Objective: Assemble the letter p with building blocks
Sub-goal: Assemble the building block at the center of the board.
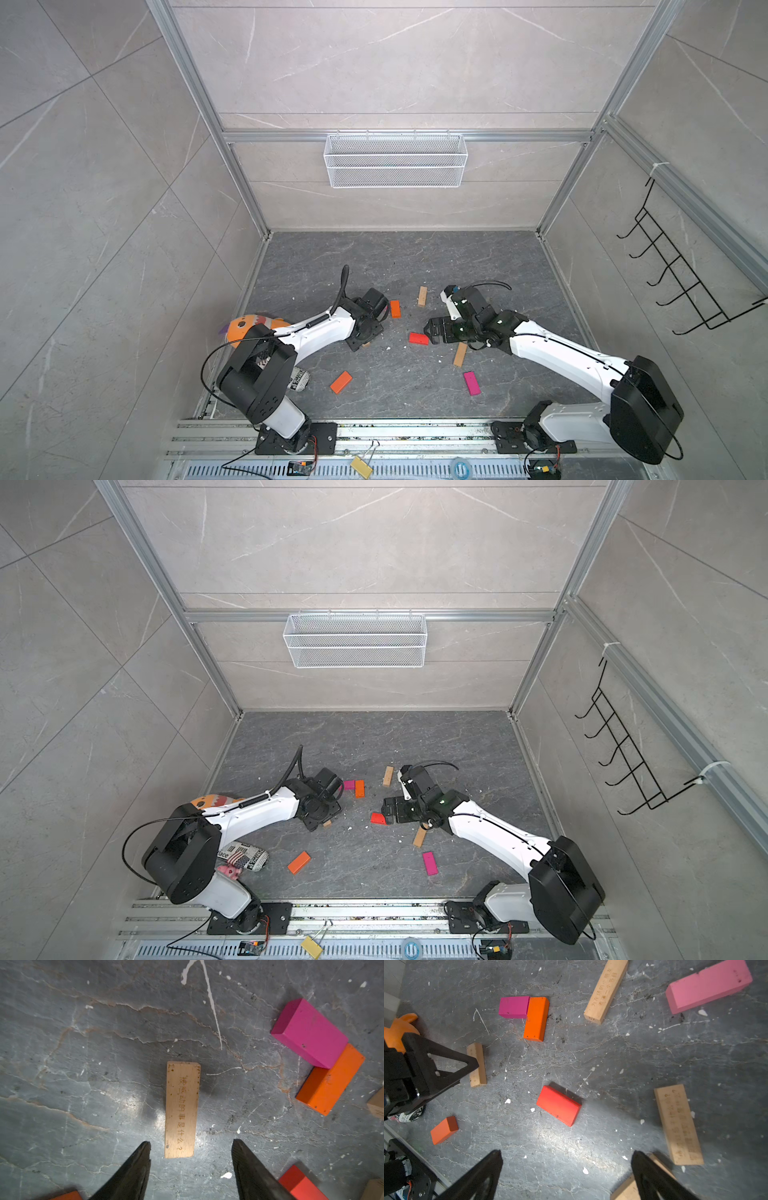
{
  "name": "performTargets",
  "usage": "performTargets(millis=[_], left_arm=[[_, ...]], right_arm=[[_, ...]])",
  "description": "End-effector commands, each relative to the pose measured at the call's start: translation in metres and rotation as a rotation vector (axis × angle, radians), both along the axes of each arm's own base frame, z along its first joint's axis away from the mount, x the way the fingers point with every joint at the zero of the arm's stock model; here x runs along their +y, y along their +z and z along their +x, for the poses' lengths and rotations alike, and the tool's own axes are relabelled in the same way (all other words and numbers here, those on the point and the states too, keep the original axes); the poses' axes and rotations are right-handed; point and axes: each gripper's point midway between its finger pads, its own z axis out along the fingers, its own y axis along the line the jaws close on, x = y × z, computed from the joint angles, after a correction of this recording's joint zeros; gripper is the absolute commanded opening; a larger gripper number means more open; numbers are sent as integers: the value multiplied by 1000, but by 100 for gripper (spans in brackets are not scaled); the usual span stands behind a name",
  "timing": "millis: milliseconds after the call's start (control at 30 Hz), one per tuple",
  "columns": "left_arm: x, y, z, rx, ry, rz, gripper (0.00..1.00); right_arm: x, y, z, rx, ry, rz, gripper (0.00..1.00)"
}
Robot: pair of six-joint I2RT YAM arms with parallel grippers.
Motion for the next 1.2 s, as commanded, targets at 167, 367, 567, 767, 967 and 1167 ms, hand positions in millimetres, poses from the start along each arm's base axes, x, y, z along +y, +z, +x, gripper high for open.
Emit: performTargets(millis=[167, 367, 567, 767, 967, 1167], left_arm=[[0, -13, -5, 38, 34, 8, 58], [-1, -15, -8, 44, 32, 8, 48], [-2, -17, -14, 48, 20, 20, 42], [-2, -21, -19, 63, 9, 25, 39], [-1, -21, -22, 64, 4, 37, 35], [-3, -20, -26, 66, -21, 40, 26]], right_arm=[[-3, 0, -4, -5, 1, 14, 100], [-2, -1, -4, -2, 3, 11, 100], [-2, -1, -3, -2, -3, 12, 100], [-4, -2, -3, -1, -8, 9, 100], [-4, -1, -3, 0, -11, 11, 100], [-4, -1, -3, 0, -13, 12, 100]])
